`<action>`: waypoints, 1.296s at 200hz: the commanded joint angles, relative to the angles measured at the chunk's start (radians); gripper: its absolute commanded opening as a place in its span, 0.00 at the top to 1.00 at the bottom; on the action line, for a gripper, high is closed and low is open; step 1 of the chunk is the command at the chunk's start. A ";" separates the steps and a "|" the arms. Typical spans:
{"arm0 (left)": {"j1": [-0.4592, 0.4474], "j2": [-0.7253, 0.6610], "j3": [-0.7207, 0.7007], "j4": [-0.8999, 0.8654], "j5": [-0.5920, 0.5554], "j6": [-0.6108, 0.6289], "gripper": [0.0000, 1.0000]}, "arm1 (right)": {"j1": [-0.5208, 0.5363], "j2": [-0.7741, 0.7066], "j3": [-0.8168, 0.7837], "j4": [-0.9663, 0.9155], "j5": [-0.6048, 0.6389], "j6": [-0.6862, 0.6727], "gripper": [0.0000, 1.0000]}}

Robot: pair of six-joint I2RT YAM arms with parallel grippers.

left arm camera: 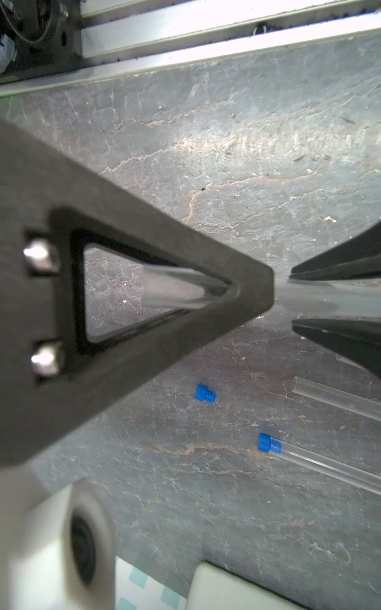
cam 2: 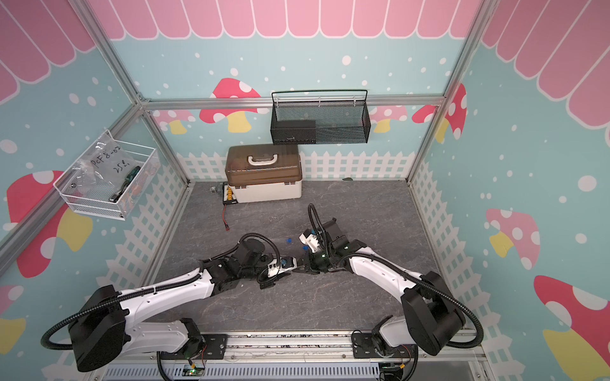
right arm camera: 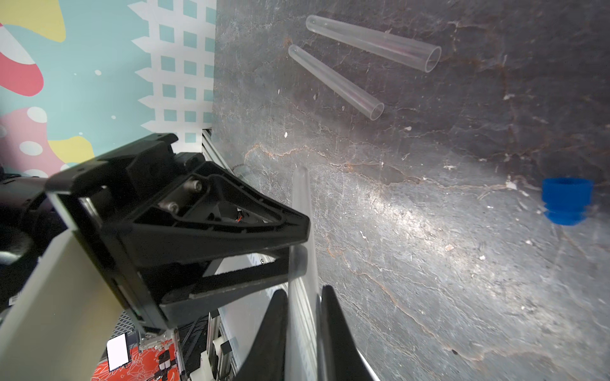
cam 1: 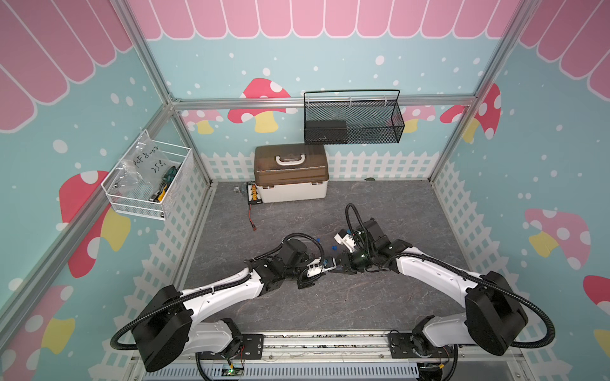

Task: Insert stoppers into test tubes
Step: Pick up the test tube at the center of the board.

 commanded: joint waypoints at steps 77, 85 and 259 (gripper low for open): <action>0.035 -0.030 -0.050 0.033 0.054 0.021 0.70 | 0.005 -0.041 -0.016 0.066 -0.100 0.050 0.85; 0.035 -0.031 -0.049 0.033 0.058 0.023 0.70 | 0.004 -0.040 -0.019 0.072 -0.105 0.056 0.85; 0.092 -0.048 -0.038 0.068 0.011 -0.145 1.00 | -0.049 -0.140 0.054 -0.099 0.173 -0.139 0.54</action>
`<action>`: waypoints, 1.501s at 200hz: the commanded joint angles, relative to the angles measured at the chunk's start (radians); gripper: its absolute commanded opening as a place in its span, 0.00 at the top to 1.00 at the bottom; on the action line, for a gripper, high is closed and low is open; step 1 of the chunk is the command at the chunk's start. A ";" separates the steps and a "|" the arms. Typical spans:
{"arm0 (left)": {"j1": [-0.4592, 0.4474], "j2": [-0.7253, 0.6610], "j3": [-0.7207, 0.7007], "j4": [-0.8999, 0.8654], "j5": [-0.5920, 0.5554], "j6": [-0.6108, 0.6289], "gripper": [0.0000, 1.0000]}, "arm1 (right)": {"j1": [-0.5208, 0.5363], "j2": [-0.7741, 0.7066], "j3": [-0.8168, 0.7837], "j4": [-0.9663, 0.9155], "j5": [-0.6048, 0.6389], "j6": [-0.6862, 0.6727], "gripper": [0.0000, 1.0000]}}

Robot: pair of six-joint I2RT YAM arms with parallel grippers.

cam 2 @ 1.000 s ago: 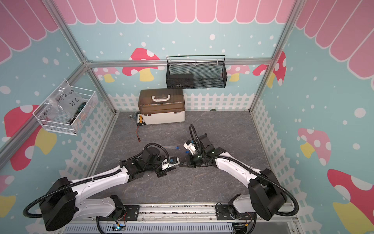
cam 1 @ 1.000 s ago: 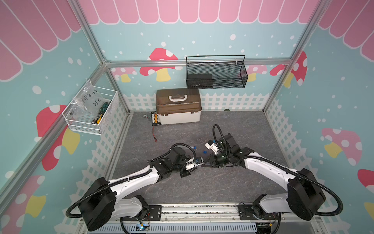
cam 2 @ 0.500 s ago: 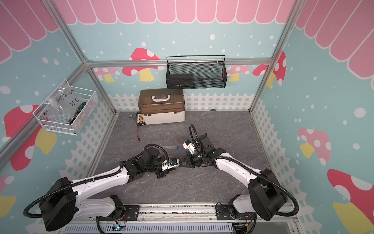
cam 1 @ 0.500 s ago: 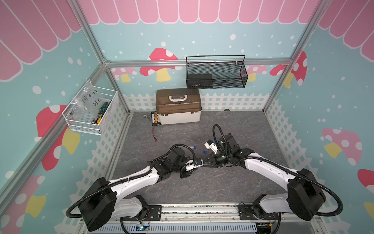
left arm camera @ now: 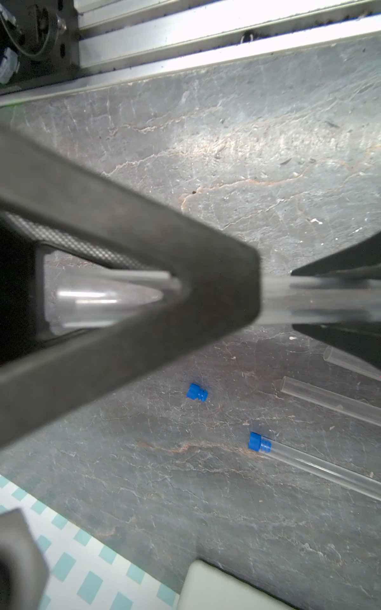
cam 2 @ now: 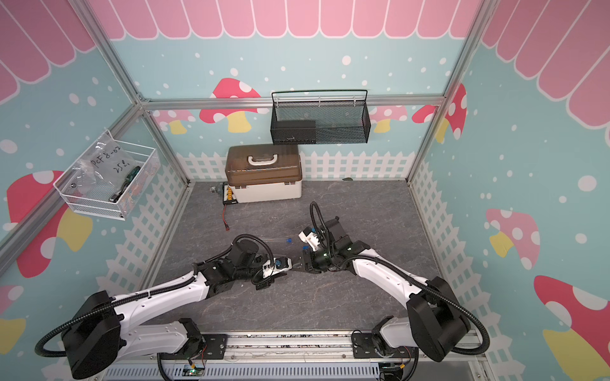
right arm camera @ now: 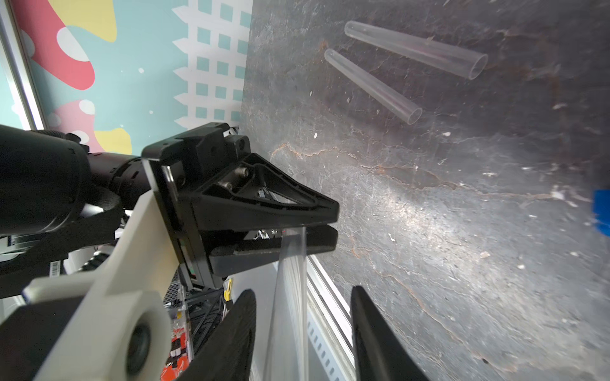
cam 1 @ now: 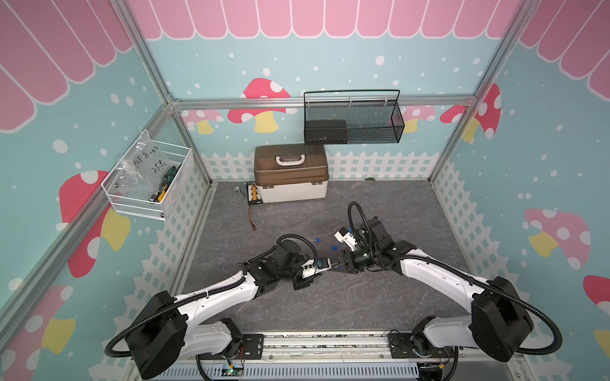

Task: Insert stoppers into test tubes
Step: Pick up the test tube at the center of the board, then pick up the stopper from the center of the board.

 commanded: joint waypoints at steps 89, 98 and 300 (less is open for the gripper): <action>0.238 -0.035 0.016 0.138 -0.127 -0.452 1.00 | -0.023 0.066 0.233 -0.434 0.764 -0.417 0.60; 0.239 -0.046 0.014 0.140 -0.155 -0.454 1.00 | -0.022 0.116 0.269 -0.478 0.752 -0.434 0.60; 0.240 -0.122 -0.020 0.198 -0.236 -0.460 1.00 | 0.133 0.617 0.497 -0.528 0.707 -0.390 0.70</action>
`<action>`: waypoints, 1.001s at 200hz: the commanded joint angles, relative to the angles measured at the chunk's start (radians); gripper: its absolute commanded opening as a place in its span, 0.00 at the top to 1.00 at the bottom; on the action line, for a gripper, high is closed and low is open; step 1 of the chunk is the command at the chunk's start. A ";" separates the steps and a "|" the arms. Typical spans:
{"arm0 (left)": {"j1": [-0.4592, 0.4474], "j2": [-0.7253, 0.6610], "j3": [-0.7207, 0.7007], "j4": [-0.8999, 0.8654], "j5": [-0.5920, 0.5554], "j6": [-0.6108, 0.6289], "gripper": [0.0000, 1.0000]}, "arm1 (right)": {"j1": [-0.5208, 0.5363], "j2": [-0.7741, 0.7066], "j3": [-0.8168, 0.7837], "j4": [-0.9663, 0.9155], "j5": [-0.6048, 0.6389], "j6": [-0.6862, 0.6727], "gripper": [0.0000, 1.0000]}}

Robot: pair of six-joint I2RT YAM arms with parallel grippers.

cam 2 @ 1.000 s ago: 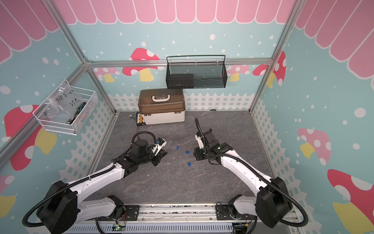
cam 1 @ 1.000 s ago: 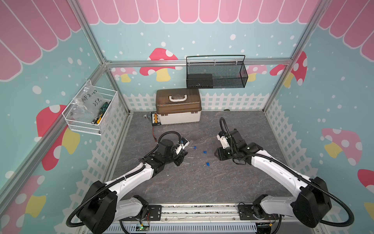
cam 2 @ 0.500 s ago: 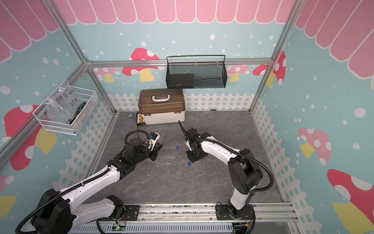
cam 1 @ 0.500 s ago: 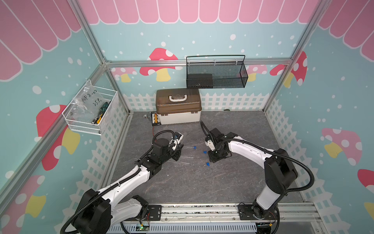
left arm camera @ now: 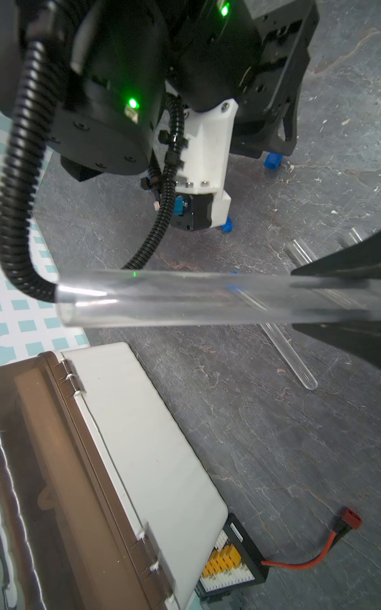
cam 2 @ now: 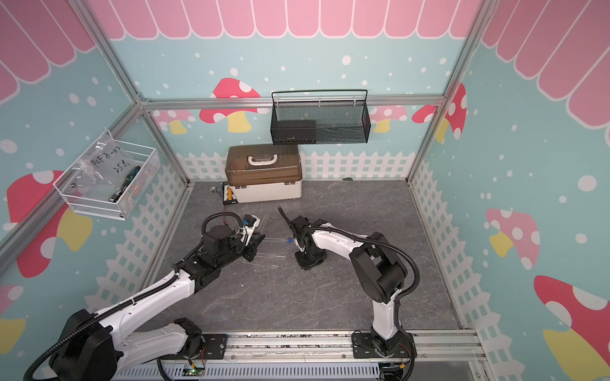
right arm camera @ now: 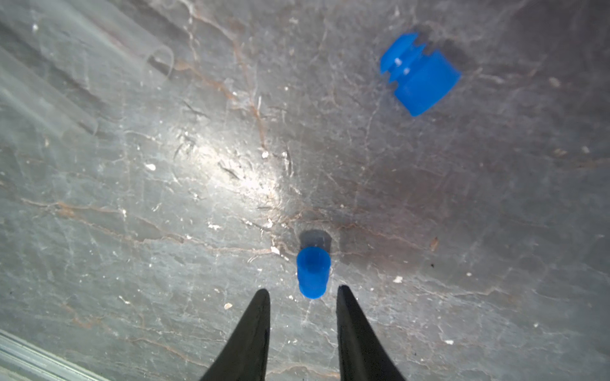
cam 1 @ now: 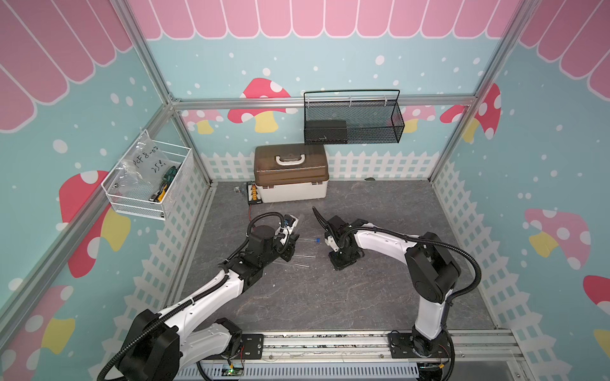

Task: Insert stoppers into test tubes
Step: Pick up the stopper from the center of the board.

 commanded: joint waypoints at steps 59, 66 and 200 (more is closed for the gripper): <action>0.003 -0.027 -0.013 0.019 -0.008 -0.006 1.00 | 0.018 0.079 0.032 0.004 0.041 0.040 0.77; 0.002 -0.029 -0.013 0.019 -0.008 -0.006 1.00 | 0.020 0.081 0.032 0.004 0.041 0.043 0.79; 0.004 -0.065 -0.025 0.042 -0.060 0.005 1.00 | 0.025 -0.251 -0.202 0.126 0.109 0.416 0.94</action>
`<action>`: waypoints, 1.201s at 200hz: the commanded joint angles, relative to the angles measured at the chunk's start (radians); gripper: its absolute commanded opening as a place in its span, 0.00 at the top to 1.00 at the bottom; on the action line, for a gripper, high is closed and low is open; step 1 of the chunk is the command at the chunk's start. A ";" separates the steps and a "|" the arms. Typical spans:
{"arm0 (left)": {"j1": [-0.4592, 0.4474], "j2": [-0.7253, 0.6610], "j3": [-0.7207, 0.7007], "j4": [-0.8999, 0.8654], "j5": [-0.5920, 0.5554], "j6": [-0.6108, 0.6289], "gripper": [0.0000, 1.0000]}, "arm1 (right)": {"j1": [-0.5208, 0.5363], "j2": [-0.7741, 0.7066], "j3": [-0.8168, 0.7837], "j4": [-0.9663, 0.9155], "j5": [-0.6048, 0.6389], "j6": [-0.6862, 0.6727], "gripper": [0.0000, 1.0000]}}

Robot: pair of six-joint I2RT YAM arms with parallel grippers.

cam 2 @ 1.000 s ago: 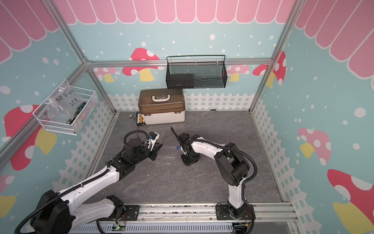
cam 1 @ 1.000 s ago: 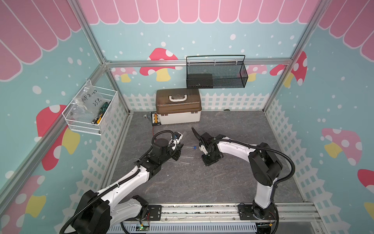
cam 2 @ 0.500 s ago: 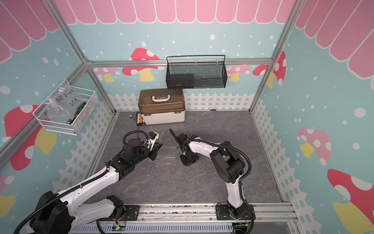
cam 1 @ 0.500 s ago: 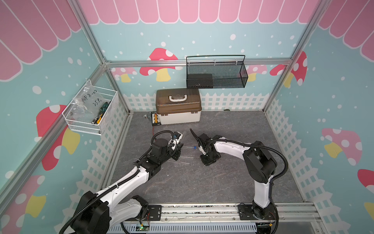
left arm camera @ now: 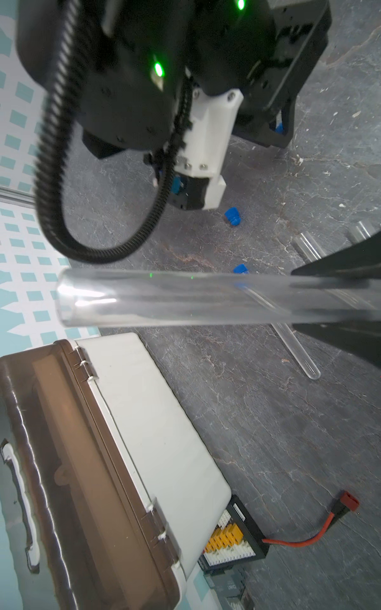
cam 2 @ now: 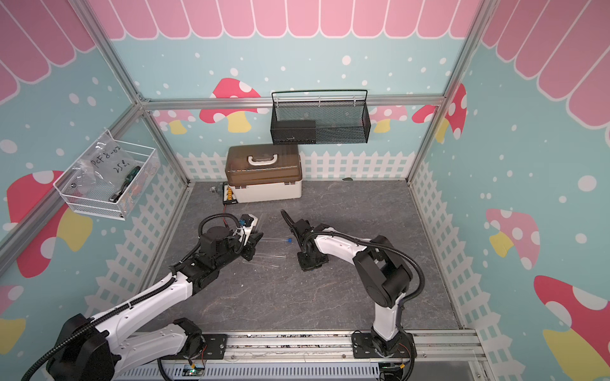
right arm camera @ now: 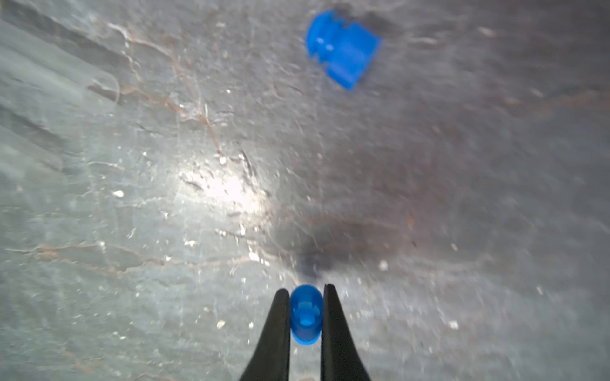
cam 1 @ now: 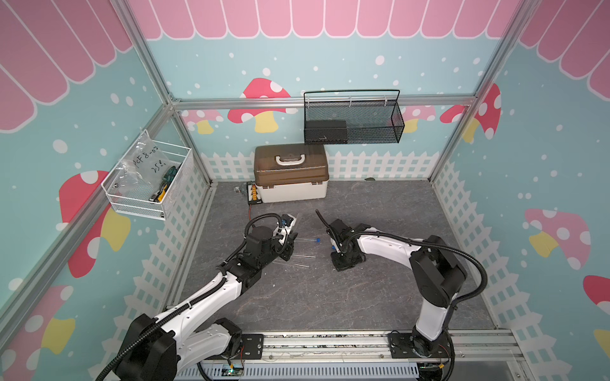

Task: Insert stoppers into test tubes
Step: Pick up the stopper from the center of the board, then place the stopper at the center of the board.

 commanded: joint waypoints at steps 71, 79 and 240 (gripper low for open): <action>0.003 -0.045 -0.002 0.018 -0.015 -0.012 1.00 | 0.010 -0.247 -0.204 0.067 0.096 0.745 0.95; 0.003 -0.046 -0.002 0.019 -0.016 -0.014 1.00 | 0.009 -0.237 -0.196 0.058 0.101 0.796 0.96; 0.002 -0.052 -0.001 0.013 -0.013 -0.006 1.00 | 0.010 -0.031 -0.145 0.105 0.015 1.159 0.91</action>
